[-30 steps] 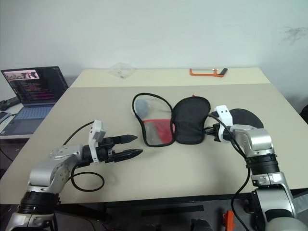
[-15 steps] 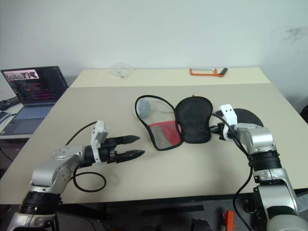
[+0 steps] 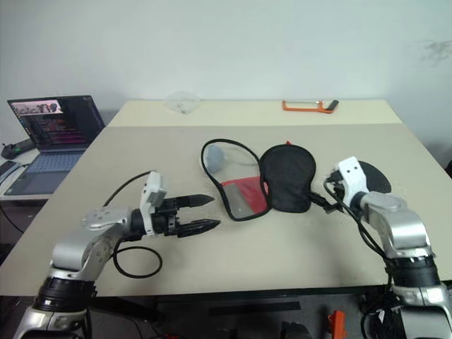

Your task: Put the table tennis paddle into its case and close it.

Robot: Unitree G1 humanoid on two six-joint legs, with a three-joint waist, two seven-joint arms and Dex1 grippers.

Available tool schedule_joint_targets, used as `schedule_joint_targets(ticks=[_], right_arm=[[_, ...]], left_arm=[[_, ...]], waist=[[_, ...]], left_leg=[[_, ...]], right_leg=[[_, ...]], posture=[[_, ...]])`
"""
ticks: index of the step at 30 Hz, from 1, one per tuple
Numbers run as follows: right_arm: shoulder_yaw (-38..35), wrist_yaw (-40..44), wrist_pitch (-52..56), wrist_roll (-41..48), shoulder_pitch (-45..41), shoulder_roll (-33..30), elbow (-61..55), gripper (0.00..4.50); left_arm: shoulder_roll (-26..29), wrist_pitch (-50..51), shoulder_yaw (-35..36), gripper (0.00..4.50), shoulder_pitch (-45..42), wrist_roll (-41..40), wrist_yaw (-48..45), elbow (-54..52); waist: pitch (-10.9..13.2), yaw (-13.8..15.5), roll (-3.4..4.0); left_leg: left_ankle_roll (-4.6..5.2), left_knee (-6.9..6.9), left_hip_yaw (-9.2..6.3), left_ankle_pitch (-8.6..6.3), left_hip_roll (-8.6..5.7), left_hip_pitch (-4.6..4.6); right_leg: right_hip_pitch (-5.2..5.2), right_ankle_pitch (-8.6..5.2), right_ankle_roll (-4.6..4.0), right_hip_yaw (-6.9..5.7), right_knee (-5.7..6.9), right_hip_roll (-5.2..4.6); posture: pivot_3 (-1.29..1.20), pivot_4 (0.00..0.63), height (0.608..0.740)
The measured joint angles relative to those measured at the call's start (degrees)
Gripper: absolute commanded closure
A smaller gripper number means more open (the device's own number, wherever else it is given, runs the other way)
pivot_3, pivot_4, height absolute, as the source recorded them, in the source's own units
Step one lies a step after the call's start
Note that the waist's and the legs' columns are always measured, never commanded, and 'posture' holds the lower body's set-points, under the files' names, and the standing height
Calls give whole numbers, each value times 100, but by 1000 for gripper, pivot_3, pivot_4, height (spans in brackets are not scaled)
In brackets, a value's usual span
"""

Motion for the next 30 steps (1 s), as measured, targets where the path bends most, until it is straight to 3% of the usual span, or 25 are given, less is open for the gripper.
schedule_joint_targets(ticks=[6, 9, 17, 27, 30], right_arm=[[-1010, -538, -35, -74, 337, -324, 93, 12], [-1180, -659, -79, -169, 437, -440, 419, 12], [-980, -453, -383, -304, 191, -591, 1899, 12], [-437, -221, -1210, -671, -744, -490, 3588, 12], [-396, -215, -1276, -717, -838, -468, 3755, 608]], left_arm=[[-417, -155, -363, 322, -548, 220, 51, -25], [-686, -196, -572, 322, -803, 231, -3, 39], [-1124, -459, -873, 322, -1141, 418, -150, 410], [-1077, -770, -909, 322, -982, 632, -387, 551], [-1027, -864, -909, 322, -788, 707, -395, 570]], waist=[[0, 10, 0], [0, -10, -1], [0, -54, 0], [0, -44, -1], [0, -48, -1]], left_leg=[[3, 2, 0, -1, -1, 20], [2, 2, 3, 0, 1, 21], [4, 2, 17, 1, 5, 30], [3, 4, 17, 2, 4, 28], [3, 5, 14, 2, 6, 35]], right_leg=[[22, 0, 0, -2, 4, 2], [23, 0, 1, 0, 4, 4], [26, 0, 1, 8, 8, 7], [29, 0, 1, 7, -1, 6], [38, 0, 1, 4, 0, 7]], posture=[[0, 150, 740], [0, 150, 740], [0, 150, 740], [0, 150, 740], [0, 150, 740]])
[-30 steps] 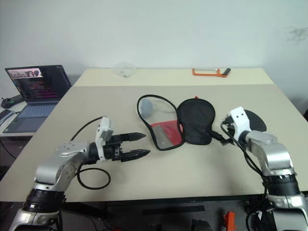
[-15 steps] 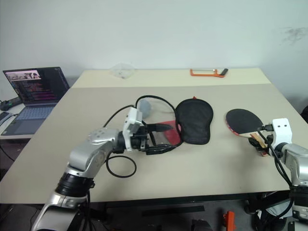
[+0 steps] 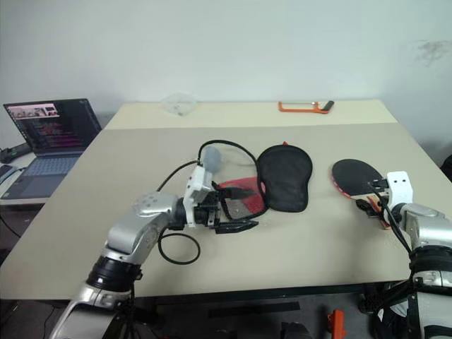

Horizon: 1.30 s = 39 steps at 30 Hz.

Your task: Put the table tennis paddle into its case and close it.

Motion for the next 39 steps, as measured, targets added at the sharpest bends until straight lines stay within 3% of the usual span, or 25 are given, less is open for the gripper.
schedule_joint_targets(ticks=[8, 10, 20, 25, 30, 39], right_arm=[[-21, -45, 126, 11, 10, 101, -96, 3041], [-90, -157, 251, 23, 64, 142, -262, 3391], [-482, -824, 1595, 636, 91, 636, -2521, 3391], [-516, -1761, 2530, 988, -137, 2221, -4009, 3391], [173, -2051, 2645, 1008, -187, 3035, -3951, 3391], [389, -2243, 1628, 571, -687, 3250, -2443, 3391]], left_arm=[[139, -106, 0, 322, 204, 108, 22, 18], [219, -106, 8, 322, 255, 113, 26, 18], [561, -109, 306, 322, 395, 109, 71, 4], [602, -82, 352, 322, 488, 91, 141, -53], [605, -79, 354, 322, 520, 86, 158, -114], [595, -72, 352, 322, 527, 92, 273, -149]], waist=[[-7, -1, -11], [-6, 1, -11], [9, 16, 14], [8, -12, 15], [9, 59, 17], [9, 1, 17]], left_leg=[[7, 8, -3, -2, -3, 10], [6, 7, -8, -1, -2, 8], [1, 2, -5, 1, -3, -20], [0, -2, -5, 1, 4, -18], [-1, 2, -12, 2, -11, -28], [-2, -4, -5, 2, -8, -31]], right_leg=[[11, 11, 6, 3, 6, 1], [8, 11, 6, 1, 8, 2], [-24, 10, 6, 4, 1, -2], [-32, 10, 4, 8, 10, 1], [-37, 10, 4, 1, 6, -7], [-49, 10, 4, 6, 10, -3]], posture=[[0, 150, 740], [0, 150, 740], [0, 150, 740], [0, 150, 740], [0, 150, 740], [0, 150, 740]])
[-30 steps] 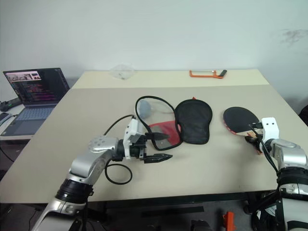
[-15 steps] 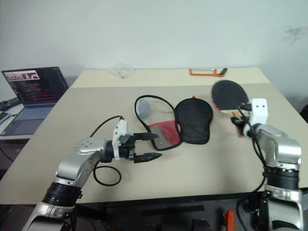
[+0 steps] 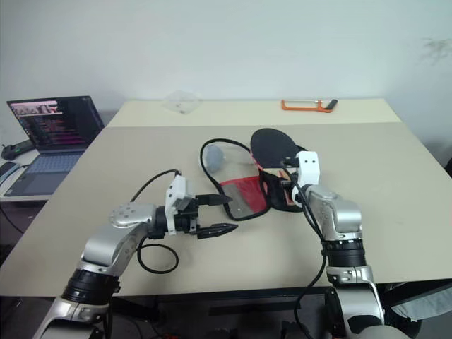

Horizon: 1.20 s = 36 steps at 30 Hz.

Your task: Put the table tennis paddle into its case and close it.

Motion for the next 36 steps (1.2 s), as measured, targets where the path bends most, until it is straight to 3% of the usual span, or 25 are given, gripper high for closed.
schedule_joint_targets(ticks=[13, 25, 35, 36], right_arm=[[115, -232, -785, -415, -177, 248, 1020, 3391], [113, -477, -808, -571, -184, 312, 999, 3391], [50, -687, -506, -559, 91, 578, 426, 169], [42, -720, -503, -559, 96, 603, 390, 80]], left_arm=[[48, 43, 1, 322, 85, -7, 119, -90], [53, 110, 1, 322, 84, -8, 118, -91], [58, 115, 2, 322, 85, -8, 121, -91], [60, 115, 2, 322, 85, -9, 121, -91]], waist=[[1, -56, 2], [1, -56, 3], [1, -56, 3], [1, -56, 3]], left_leg=[[0, 2, 6, 0, 2, 0], [-1, 3, 5, 0, 2, 0], [-1, 2, 6, 1, 2, 0], [-1, 3, 6, 1, 2, 0]], right_leg=[[-8, 0, 0, 6, 14, 2], [-7, 0, 0, 6, 14, 1], [-10, 0, 0, 7, 18, 2], [-10, 0, 0, 7, 18, 2]], posture=[[0, 150, 740], [0, 150, 740], [0, 150, 740], [0, 150, 740]])
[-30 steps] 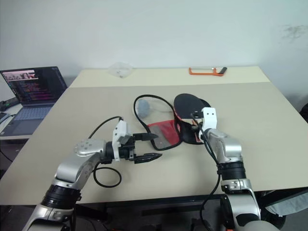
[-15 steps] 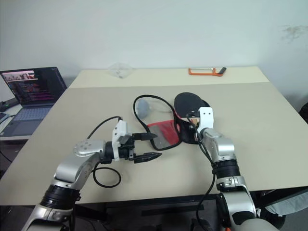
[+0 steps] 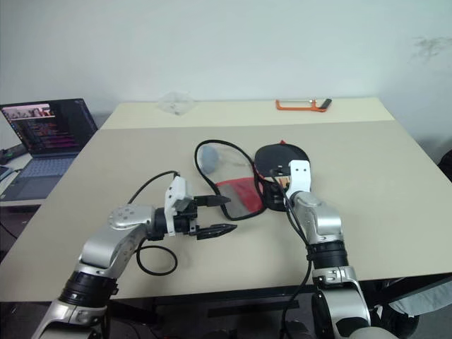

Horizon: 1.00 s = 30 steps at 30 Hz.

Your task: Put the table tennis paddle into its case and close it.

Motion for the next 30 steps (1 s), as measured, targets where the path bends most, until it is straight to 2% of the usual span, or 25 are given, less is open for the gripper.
schedule_joint_targets(ticks=[5, 11, 15, 16, 18, 20, 25, 30], right_arm=[[-8, -54, 5, -12, 39, 8, -192, 80], [579, 1294, 926, 785, 425, -769, -2376, 80], [586, 2088, 1561, 1500, 632, -1418, -3389, 0], [562, 2734, 1857, 1950, 759, -2287, -3836, 0], [265, 3092, 1945, 2181, 761, -2851, -4091, 0], [170, 3220, 1936, 2251, 746, -3082, -4116, 0], [230, 3300, 1891, 2300, 673, -3195, -4115, 0], [224, 3323, 1891, 2395, 731, -3316, -4163, 0]], left_arm=[[20, -2, 48, 322, 25, 6, 27, 2], [412, -122, 410, 322, 1, 338, 441, 604], [559, -327, 521, 1092, -149, 556, 534, 1123], [652, -625, 502, 1389, -441, 851, 694, 1746], [798, -863, 531, 2090, -610, 1162, 853, 2462], [618, -1072, 467, 2831, -895, 1390, 1001, 3008], [32, -1602, 203, 4486, -1769, 1843, 1290, 4237], [-345, -1998, 146, 4486, -2332, 1990, 1325, 5017]], waist=[[0, -1, 0], [1, -21, 1], [1, 23, 0], [4, 96, -3], [3, 90, -4], [2, 91, -7], [2, 94, -17], [2, 65, -18]], left_leg=[[0, 0, 1, 0, 0, -1], [2, -2, -2, -1, 2, -9], [5, 1, -5, -3, -1, -10], [11, 6, -18, -6, -3, -24], [13, 5, -16, -7, -4, -24], [12, 7, -17, -6, -4, -25], [3, 15, -15, 0, -6, -43], [2, 15, -14, 0, -5, -63]], right_leg=[[-4, 0, 0, 1, 0, 0], [-13, 0, 0, -2, 0, 2], [-8, 0, 0, -5, -1, 0], [-10, 0, 0, -21, -5, 0], [-7, 0, 0, -20, -7, 0], [-6, 0, 0, -22, -6, 0], [-17, 0, 1, -22, -1, -4], [-34, 0, 1, -24, -7, -4]], posture=[[0, 150, 740], [0, 150, 740], [0, 150, 740], [0, 150, 740], [0, 150, 740], [0, 150, 740], [0, 150, 740], [0, 150, 740]])
